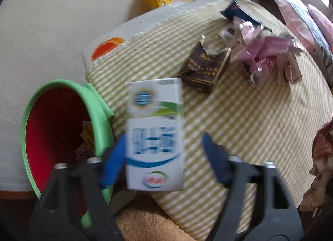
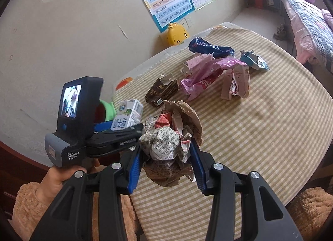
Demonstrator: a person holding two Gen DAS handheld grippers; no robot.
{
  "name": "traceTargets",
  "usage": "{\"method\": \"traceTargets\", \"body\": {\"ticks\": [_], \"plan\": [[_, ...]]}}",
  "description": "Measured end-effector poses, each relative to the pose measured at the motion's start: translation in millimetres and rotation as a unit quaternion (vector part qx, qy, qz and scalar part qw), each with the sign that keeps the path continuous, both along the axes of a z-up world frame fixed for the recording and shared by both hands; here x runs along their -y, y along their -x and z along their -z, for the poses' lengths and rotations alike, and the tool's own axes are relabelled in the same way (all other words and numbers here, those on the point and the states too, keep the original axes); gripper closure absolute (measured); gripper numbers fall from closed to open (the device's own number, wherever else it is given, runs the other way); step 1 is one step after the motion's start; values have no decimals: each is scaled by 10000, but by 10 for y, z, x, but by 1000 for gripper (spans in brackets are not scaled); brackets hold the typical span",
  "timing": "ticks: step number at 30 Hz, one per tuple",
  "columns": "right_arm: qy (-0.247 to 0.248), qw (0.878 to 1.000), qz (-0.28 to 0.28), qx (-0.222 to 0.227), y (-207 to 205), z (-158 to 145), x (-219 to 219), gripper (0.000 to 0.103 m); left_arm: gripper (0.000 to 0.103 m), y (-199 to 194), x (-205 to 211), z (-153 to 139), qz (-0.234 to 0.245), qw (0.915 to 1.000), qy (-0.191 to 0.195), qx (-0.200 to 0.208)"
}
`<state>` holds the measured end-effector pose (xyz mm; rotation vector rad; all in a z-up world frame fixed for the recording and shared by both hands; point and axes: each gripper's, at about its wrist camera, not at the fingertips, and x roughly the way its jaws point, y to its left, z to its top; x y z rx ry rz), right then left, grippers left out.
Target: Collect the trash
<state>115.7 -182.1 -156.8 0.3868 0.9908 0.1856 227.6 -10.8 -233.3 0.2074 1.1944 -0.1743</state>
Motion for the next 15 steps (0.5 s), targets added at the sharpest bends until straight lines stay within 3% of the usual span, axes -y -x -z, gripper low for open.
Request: {"method": "traceTargets", "body": {"ticks": [4,9,15], "plan": [[23,10000,-54,13,-23,4,-57,61,53,8,-279,-95,-512,9960,726,48],[17,9995,-291,91,-92,3,-252,61,53,241,-731,-491,-1117,9844,1133,750],[-126,9948,-949,341,-281,-105,-725,61,53,385,-1391,-732,-1975,9675,734,1398]]}}
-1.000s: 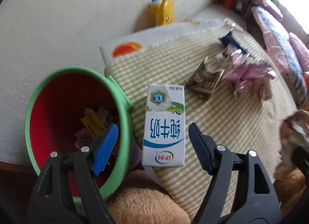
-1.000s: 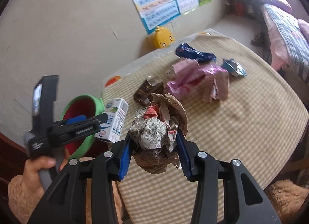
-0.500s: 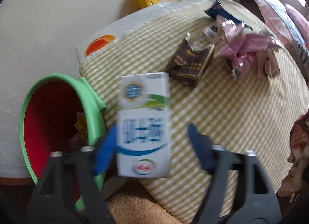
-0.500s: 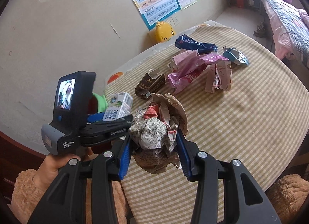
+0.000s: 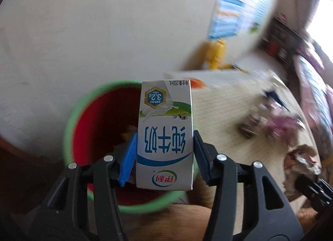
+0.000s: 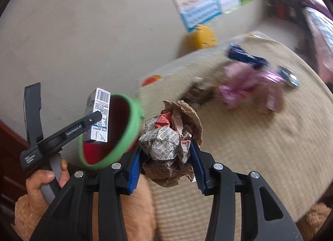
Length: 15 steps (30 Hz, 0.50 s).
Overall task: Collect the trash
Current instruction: 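Lower the milk carton and paper ball into the red bucket and open both grippers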
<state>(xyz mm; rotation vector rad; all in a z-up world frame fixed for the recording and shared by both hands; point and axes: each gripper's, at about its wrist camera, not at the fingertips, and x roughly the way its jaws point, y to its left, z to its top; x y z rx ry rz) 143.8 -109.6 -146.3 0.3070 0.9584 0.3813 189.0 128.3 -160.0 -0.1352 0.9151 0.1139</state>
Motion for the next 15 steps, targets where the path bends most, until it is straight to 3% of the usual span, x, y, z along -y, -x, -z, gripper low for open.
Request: {"method": "traceTargets", "body": {"ticks": [6,15], "plan": [[-167,9959,-886,72,-321,-27,-714,61,53,-18,-570,60,-686,9970,-349,-110],[-277,9848,-1712,70,-598,44,-1421,60,53,37,-862,193,-1020,9921,-567,-452]]}}
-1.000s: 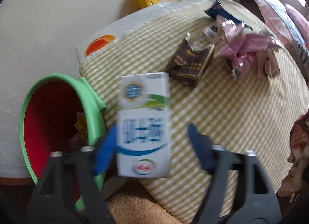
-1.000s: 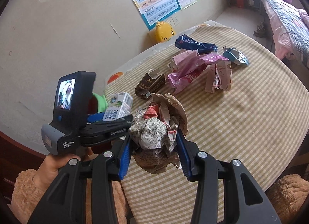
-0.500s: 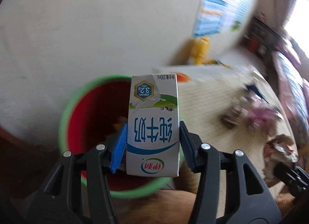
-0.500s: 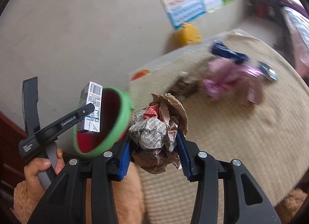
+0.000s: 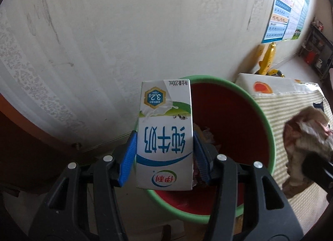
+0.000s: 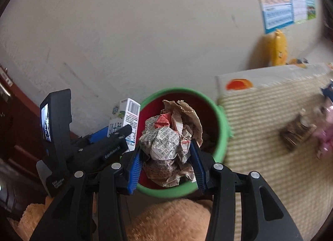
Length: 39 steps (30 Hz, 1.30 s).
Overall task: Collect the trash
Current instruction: 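Lower the milk carton and paper ball into the red bucket and open both grippers, then grasp the dark brown cigarette box with the left gripper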
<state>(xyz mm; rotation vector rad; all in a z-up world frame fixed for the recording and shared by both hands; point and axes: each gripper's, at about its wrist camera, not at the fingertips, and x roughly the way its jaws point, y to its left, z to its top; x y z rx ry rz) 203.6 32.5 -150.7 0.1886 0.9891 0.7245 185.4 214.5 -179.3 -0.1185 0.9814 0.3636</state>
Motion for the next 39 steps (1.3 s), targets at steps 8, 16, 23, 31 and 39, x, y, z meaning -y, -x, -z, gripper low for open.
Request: {"method": "traceTargets", "body": {"ticks": [8,16,23,31,39], "plan": [[229,9995,-31,235,-32,-47,-134,35,28,172,-35,-61,-37,9999,143,-4],[947,9893,949,567,9,-94,827,35,26,320,170,-105,205,9995,197,155],[2751,9435,1737,629,-300,112,2113,24,22,357,583,-191,590,9979,72,249],[3056,9411,1447,-50,-429,804,2616,49,20,280,1088,-206,1024,9947,-4,135],[2241,9632,1457,-268,-230,607,2541,100,20,8,1811,-40,1802,9836,-53,25]]}}
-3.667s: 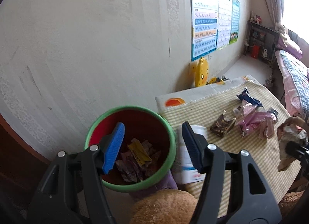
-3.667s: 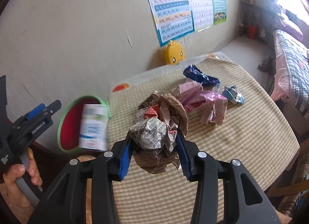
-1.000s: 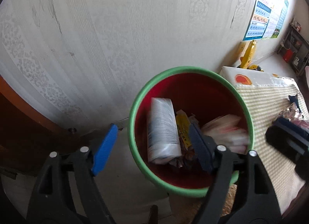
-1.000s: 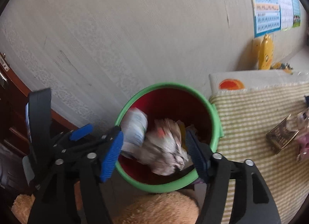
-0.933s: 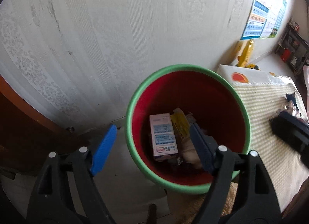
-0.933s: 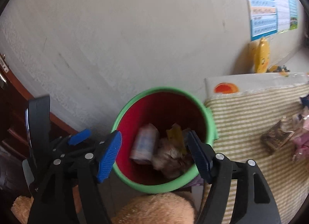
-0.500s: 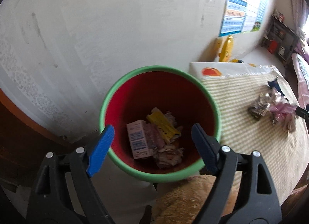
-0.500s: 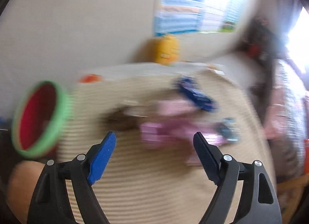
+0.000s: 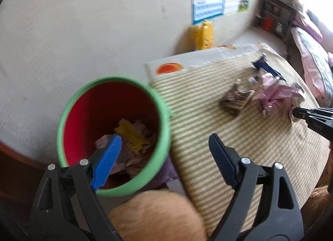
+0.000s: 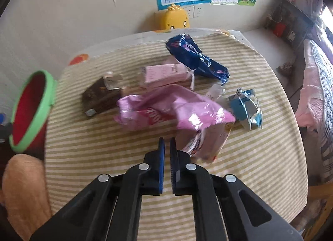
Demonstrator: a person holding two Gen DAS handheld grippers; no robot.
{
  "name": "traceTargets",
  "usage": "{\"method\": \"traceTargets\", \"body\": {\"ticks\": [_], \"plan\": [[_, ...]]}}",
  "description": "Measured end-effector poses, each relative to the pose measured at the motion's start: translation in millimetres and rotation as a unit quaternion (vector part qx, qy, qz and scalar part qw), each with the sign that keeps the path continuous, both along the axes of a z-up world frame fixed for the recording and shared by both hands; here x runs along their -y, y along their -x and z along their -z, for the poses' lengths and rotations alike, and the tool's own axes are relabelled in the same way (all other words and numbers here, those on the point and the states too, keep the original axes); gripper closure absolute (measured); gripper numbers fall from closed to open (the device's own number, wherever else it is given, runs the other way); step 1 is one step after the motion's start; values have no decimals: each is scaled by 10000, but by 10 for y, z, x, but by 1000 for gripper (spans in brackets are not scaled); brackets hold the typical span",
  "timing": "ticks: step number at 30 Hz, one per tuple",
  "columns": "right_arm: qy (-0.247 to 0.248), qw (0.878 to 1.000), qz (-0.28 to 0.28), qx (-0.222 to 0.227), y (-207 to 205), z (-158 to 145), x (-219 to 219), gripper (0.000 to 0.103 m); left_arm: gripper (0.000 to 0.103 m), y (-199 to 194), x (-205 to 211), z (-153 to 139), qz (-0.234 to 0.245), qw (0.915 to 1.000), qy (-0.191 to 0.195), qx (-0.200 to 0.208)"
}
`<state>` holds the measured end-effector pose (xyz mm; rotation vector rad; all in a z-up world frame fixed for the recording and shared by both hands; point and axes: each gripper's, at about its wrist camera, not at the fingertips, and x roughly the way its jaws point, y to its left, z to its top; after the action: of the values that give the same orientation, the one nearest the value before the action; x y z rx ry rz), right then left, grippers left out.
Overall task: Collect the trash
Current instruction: 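Grasp the dark brown cigarette box with the left gripper, then grasp the pink-and-white strawberry drink pouch with the right gripper while the left holds the box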
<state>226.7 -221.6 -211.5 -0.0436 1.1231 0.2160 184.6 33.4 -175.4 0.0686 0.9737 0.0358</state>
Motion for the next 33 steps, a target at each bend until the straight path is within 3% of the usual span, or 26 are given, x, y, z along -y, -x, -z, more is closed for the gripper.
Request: {"method": "traceTargets", "body": {"ticks": [6,10,12,14,18,19,20,21,23,25,29,33], "plan": [[-488,9981,371,27,269,-259,202,92,20,-522,564,219,649,9979,32,-28],[-933,9921,838,71,334,-311,478,65,20,-852,894,455,956,9948,-145,-314],[-1191,9869,1086,21,332,-300,615,60,20,-964,965,552,946,9945,-78,-441],[-1421,9807,1337,-98,300,-243,736,58,20,-1064,1023,669,922,9937,-145,-616],[-1425,9764,1611,-173,208,-125,835,58,20,-1161,1068,848,905,9916,-252,-890],[-1435,9759,1635,-181,178,-100,851,58,26,-1152,1052,844,872,9925,-160,-838],[-1455,9749,1673,-190,135,-63,857,58,39,-1141,1032,840,866,9927,-47,-840],[-1463,9740,1720,-205,95,-25,863,58,43,-1126,1009,833,860,9923,108,-885],[-1523,9713,1808,-251,20,60,873,58,50,-1079,990,787,811,9927,51,-893],[-1583,9680,1923,-293,-54,154,873,57,51,-955,935,678,737,9944,116,-749],[-1625,9640,2070,-384,-146,303,838,53,51,-565,723,384,442,9960,635,-444],[-1607,9642,2085,-315,-232,350,747,46,50,-126,618,98,377,9977,555,-69]]}}
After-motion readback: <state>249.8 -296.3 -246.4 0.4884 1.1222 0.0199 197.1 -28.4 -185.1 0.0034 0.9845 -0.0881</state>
